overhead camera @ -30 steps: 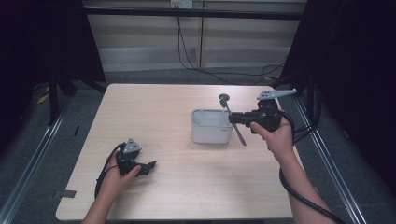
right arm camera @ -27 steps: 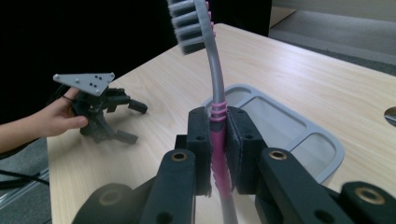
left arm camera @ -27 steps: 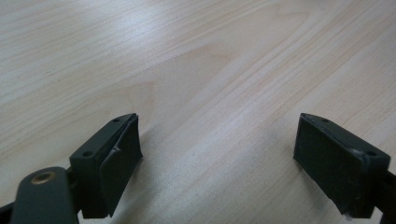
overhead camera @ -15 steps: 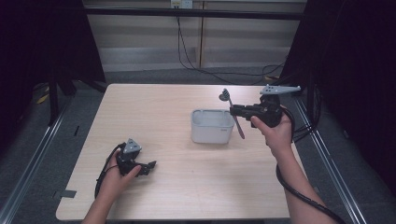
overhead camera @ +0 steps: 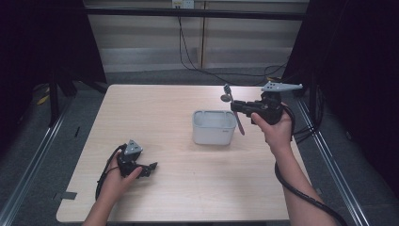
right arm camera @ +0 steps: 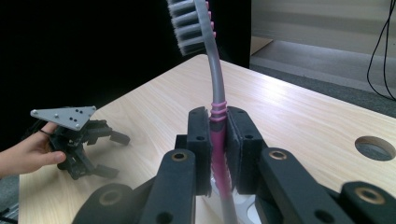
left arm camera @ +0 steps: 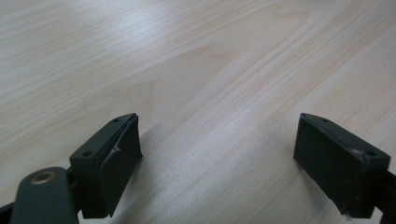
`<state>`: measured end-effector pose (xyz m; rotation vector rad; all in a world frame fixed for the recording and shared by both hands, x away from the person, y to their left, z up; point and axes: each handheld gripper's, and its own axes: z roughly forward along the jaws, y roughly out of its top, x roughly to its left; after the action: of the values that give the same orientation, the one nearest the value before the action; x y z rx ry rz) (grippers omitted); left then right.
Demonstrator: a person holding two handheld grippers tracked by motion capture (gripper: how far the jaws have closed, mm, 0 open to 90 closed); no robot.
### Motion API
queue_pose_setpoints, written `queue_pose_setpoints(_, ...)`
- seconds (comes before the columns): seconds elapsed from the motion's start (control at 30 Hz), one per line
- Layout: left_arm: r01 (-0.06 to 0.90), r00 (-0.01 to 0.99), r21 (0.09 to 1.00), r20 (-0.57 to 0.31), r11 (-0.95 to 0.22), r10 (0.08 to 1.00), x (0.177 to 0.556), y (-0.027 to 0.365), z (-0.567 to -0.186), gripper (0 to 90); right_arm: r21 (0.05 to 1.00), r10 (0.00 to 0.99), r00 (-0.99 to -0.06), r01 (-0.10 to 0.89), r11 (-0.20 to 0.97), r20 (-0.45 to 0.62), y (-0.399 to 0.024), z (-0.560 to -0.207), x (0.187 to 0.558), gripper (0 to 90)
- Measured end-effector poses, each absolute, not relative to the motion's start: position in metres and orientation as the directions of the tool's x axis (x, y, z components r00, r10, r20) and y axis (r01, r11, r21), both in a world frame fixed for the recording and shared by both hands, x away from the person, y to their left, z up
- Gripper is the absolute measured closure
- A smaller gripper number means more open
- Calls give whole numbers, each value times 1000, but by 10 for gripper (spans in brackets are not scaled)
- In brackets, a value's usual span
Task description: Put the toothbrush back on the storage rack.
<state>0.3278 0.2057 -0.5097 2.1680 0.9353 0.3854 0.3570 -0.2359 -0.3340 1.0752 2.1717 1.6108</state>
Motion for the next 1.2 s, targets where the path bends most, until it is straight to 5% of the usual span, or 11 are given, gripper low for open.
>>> queue_pose_setpoints(1.2, 504, 690, 727, -14, -467, 723, 328, 206, -510, 145, 933, 696, -680, 357, 37, 233, -214, -337, 386, 806)
